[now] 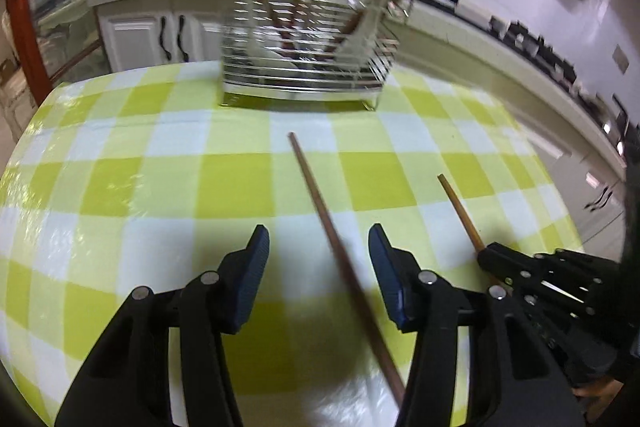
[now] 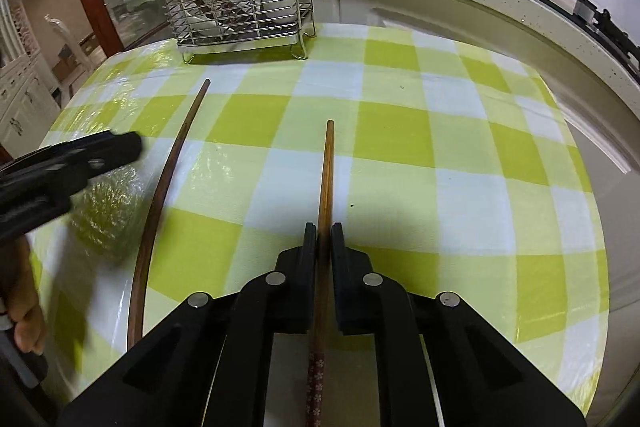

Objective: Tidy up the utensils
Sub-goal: 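Move back to the cloth and grasp a chopstick with each gripper, then lift both held chopsticks upright and carry them over the wire rack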

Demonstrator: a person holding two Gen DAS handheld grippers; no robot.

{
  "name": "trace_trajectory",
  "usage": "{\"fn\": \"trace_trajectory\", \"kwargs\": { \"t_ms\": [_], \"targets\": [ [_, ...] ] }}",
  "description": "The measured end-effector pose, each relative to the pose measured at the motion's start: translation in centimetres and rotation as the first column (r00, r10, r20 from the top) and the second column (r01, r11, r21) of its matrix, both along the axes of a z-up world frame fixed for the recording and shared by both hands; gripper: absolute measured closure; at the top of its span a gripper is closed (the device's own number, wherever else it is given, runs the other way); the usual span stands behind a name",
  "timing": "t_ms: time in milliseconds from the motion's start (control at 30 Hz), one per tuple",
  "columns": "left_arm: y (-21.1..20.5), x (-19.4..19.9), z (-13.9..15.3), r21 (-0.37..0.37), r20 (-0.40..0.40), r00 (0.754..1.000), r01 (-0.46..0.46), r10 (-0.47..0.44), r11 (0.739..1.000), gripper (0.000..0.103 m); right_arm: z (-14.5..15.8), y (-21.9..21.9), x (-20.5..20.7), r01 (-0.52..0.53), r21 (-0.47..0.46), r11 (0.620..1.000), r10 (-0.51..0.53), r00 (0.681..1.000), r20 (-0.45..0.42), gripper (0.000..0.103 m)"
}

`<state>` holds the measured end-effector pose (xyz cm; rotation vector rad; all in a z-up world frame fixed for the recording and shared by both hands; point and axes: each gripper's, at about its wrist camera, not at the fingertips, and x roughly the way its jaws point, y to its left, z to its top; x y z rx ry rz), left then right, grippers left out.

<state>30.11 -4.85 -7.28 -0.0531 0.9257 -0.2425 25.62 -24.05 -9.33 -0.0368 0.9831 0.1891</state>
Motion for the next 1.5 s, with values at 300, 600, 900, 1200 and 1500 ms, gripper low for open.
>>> {"fn": "trace_trajectory", "kwargs": {
  "t_ms": [300,600,900,1200,1500],
  "targets": [
    [-3.4,2.5,-2.1,0.177,-0.037,0.999,0.028,-0.022,0.984,0.067,0.0,-0.5,0.4,-0.032,0.000,0.999,0.032,0.999,-0.022,0.094],
    [-2.4,1.9,-2.1,0.156,-0.046,0.997,0.061,-0.054,0.986,0.095,0.0,-0.2,0.9,-0.024,-0.014,1.000,0.023,0.999,-0.038,0.093],
    [1.0,0.5,-0.6,0.123,-0.013,1.000,0.002,-0.001,0.992,0.096,0.1,0.3,0.7,-0.041,-0.045,0.998,0.039,0.998,-0.042,0.094],
    [2.8,-0.4,0.8,0.093,0.013,1.000,-0.021,0.020,0.995,0.096,0.5,0.5,0.3,-0.045,-0.061,0.997,0.041,0.997,-0.059,0.095],
    [4.1,-1.5,2.4,0.077,0.052,0.998,-0.050,0.046,0.996,0.096,3.2,0.2,-0.5,-0.037,-0.032,0.999,0.037,0.999,0.010,0.095]
  ]
}}
